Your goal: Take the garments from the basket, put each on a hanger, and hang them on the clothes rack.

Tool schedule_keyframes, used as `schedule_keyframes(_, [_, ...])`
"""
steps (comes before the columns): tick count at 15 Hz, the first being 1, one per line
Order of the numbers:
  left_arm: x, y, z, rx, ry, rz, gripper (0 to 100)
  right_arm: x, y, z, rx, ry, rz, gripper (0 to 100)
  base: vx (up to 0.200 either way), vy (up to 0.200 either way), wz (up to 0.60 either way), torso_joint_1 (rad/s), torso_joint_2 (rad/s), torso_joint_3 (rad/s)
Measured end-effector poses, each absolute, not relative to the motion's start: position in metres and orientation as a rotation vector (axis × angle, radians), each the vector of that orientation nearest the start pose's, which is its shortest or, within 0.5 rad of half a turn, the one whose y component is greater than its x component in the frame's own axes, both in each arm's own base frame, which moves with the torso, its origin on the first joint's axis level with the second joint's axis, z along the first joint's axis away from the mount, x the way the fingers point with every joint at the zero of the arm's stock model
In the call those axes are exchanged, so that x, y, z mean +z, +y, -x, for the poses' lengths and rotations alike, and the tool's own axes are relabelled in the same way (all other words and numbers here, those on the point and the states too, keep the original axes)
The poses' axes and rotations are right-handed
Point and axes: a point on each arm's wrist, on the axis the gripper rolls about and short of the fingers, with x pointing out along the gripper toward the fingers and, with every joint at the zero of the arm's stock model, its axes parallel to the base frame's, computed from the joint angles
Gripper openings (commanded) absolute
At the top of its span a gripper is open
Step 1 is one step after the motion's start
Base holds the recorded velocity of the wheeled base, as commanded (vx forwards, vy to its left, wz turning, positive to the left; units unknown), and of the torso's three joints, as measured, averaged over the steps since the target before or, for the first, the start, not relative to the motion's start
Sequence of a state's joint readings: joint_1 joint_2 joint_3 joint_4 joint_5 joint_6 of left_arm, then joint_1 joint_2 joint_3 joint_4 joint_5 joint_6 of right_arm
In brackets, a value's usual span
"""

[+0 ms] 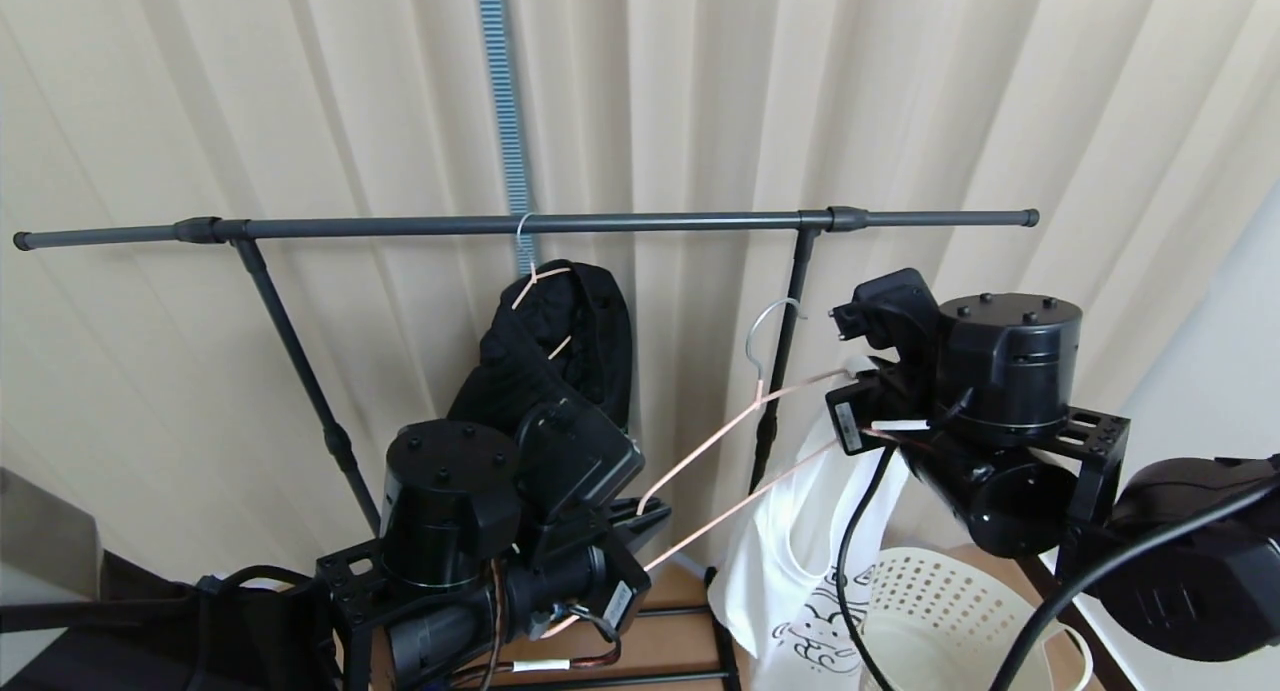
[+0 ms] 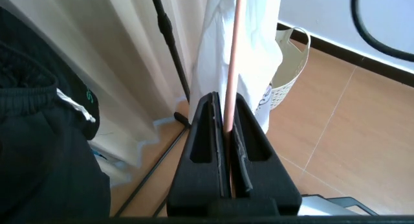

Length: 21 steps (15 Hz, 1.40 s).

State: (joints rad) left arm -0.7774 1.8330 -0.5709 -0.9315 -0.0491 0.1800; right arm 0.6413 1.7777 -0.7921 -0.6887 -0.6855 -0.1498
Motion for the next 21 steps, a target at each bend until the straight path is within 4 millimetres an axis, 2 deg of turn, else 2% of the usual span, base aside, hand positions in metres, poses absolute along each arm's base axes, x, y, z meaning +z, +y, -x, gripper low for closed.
schedule_keyframes(6, [0.112,-0.211,-0.212,-0.848,0.246,-0.291,0,0.168,0.208,-0.224,0.100,0.193,0.328,0,0.000,0.000,0.00,0.000,0.00,0.000])
schedule_keyframes(10, [0.114,-0.210,-0.211,-0.848,0.214,-0.280,0,0.177,0.226,-0.196,0.204,0.158,0.281,0,0.000,0.000,0.00,0.000,0.00,0.000])
schedule_keyframes(15, [0.113,-0.209,-0.210,-0.847,0.215,-0.280,0,0.182,0.244,-0.172,0.298,0.142,0.204,0,0.000,0.000,0.00,0.000,0.00,0.000])
schedule_keyframes(18, [0.116,-0.208,-0.210,-0.847,0.173,-0.265,0,0.186,0.248,-0.167,0.323,0.135,0.172,0,0.000,0.000,0.00,0.000,0.00,0.000])
schedule_keyframes(21, [0.118,-0.204,-0.208,-0.840,0.106,-0.239,0,0.191,0.241,-0.172,0.301,0.129,0.164,0,0.000,0.000,0.00,0.000,0.00,0.000])
